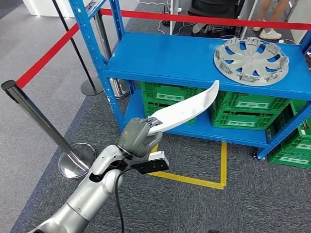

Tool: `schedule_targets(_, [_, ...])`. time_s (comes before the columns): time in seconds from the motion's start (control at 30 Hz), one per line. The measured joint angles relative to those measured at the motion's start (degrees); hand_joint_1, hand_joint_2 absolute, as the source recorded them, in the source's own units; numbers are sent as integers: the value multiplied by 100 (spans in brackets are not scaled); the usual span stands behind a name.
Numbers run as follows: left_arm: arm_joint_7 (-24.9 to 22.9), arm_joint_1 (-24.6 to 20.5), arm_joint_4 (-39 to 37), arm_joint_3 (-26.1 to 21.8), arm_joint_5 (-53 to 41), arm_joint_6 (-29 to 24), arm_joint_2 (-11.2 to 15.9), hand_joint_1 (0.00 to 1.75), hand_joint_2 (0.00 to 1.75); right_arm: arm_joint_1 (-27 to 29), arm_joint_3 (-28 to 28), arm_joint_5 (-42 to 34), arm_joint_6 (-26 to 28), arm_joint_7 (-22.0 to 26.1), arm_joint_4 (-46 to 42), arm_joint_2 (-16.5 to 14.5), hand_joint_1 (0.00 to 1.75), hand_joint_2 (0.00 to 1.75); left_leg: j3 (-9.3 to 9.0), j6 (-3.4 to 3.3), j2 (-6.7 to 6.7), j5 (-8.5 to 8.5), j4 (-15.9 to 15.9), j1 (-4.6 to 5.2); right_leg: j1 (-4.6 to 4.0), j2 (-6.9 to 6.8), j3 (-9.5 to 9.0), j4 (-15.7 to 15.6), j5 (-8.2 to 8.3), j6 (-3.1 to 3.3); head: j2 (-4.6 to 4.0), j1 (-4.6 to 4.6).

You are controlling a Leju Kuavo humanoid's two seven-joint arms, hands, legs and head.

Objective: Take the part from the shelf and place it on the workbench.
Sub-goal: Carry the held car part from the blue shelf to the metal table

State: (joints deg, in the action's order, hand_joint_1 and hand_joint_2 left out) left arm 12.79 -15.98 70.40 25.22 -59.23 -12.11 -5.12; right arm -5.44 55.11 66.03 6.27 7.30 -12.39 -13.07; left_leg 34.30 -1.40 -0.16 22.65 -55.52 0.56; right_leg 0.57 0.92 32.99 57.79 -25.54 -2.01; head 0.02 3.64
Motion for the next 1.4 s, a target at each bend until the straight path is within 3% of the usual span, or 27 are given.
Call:
schedule_targets(0.13, [92,47,-14,-80,131,44,-19,175,175,-2,21,14,3,0,0,1,0,0,-6,51,20,-31,55,-10,7,-2,5,-37,13,-47,0,0])
schedule_targets(0.2, [249,74,-18,-140,266,67,-31,175,175,-3,23,39,8,0,0,2,0,0,-39,93,69,-74,147,-50,-1,-9,96,137,-135,-101,0,-18])
schedule_targets(0.3, [378,189,-40,-258,366,61,-35,175,175,5,27,70,11,0,0,3,0,0,-45,100,170,-84,176,-69,15,-39,563,1172,-670,-180,0,-49])
schedule_targets(0.33, [387,248,-51,-303,392,61,-36,175,175,13,33,74,11,0,0,4,0,0,-43,100,210,-83,175,-69,21,-44,688,1454,-760,-203,0,-49])
schedule_targets(0.37, [391,308,-60,-351,415,56,-39,175,175,22,45,74,11,0,0,7,0,0,-41,104,250,-82,171,-72,26,-54,712,1523,-737,-224,0,-49])
schedule_targets(0.4, [393,360,-66,-395,430,43,-47,175,175,31,58,74,11,0,0,10,0,0,-41,114,289,-79,162,-78,35,-76,616,1348,-604,-243,0,-49])
schedule_targets(0.47, [393,436,-70,-475,437,6,-72,175,175,36,79,74,13,0,0,16,0,0,-38,165,364,-52,108,-95,38,-236,196,563,-251,-277,0,-50])
schedule_targets(0.5, [393,463,-69,-514,437,-9,-85,175,175,32,84,75,14,0,0,16,0,0,-29,201,397,-31,62,-94,34,-301,20,236,-137,-258,0,-50])
schedule_targets(0.57, [397,509,-66,-582,439,-27,-103,175,175,21,92,76,15,0,0,15,0,0,-13,262,454,-12,-3,-78,13,-320,-81,11,-96,-158,0,-45])
schedule_targets(0.63, [403,543,-61,-622,446,-39,-118,175,175,25,103,77,17,0,0,17,0,0,-4,304,510,-8,-24,-82,15,-199,-32,44,-63,-44,0,-38])
schedule_targets(0.7, [407,565,-53,-648,482,-44,-133,175,175,34,109,77,17,-1,0,17,0,0,64,352,389,163,-200,-105,25,-95,1,58,-29,33,0,-37])
schedule_targets(0.8, [469,629,-35,-737,675,6,-155,175,175,19,115,77,17,6,0,17,0,0,504,378,109,784,-1255,-114,33,88,59,55,22,109,0,-15])
schedule_targets(0.83, [502,664,-30,-774,744,32,-160,175,175,20,119,79,17,10,0,17,0,0,650,371,81,916,-1593,-112,29,160,79,55,35,119,0,-10])
schedule_targets(0.87, [531,702,-25,-807,794,57,-163,175,175,28,122,82,17,14,0,17,0,0,714,355,65,941,-1754,-111,25,236,93,56,46,122,0,-10])
schedule_targets(0.9, [557,738,-15,-837,838,82,-166,175,175,37,125,85,18,19,0,17,0,0,663,333,47,850,-1683,-110,23,320,103,56,58,116,0,-11])
schedule_targets(0.93, [583,767,0,-867,886,108,-170,175,175,42,127,87,19,24,0,17,0,0,500,306,0,675,-1396,-111,24,406,108,56,69,105,0,-11])
schedule_targets(1.0, [628,799,43,-930,986,153,-177,175,175,37,130,88,21,35,0,17,0,0,58,251,-322,347,-588,-135,28,568,125,64,89,67,0,-15])
schedule_targets(1.07, [660,817,83,-990,1043,191,-180,175,175,24,131,90,29,45,0,19,0,0,-163,246,-576,264,-147,-151,46,704,177,64,119,1,0,-16])
schedule_targets(1.13, [676,843,114,-1034,1048,221,-189,175,175,32,132,92,40,56,0,22,0,0,-174,239,-492,264,-90,-140,77,842,237,21,166,-89,0,-15])
schedule_targets(1.17, [679,853,129,-1047,1040,227,-198,175,175,43,137,92,45,62,0,24,0,0,-174,207,-415,248,-72,-142,75,794,270,25,162,-126,0,-20])
schedule_targets(1.23, [686,871,170,-1070,1025,227,-224,175,175,47,154,93,55,77,0,28,0,0,-179,140,-234,220,-36,-153,40,442,438,312,-31,-173,0,-58])
schedule_targets(1.27, [689,886,185,-1084,1021,226,-226,175,175,36,161,94,58,85,0,28,0,0,-179,118,-139,219,-35,-140,24,196,590,641,-219,-184,0,-75])
schedule_targets(1.3, [693,907,196,-1100,1016,226,-224,175,175,20,166,94,59,92,0,28,0,0,-178,105,-39,222,-36,-125,21,46,777,1053,-420,-196,0,-90])
schedule_targets(1.37, [705,940,197,-1132,1003,225,-212,175,175,7,169,95,60,101,0,28,0,0,-177,97,166,226,-39,-103,22,-57,1012,1628,-618,-214,0,-88])
schedule_targets(1.4, [714,947,197,-1141,995,224,-209,175,175,10,173,97,61,103,0,28,0,0,-178,97,254,228,-40,-100,22,-74,972,1611,-564,-217,0,-89])
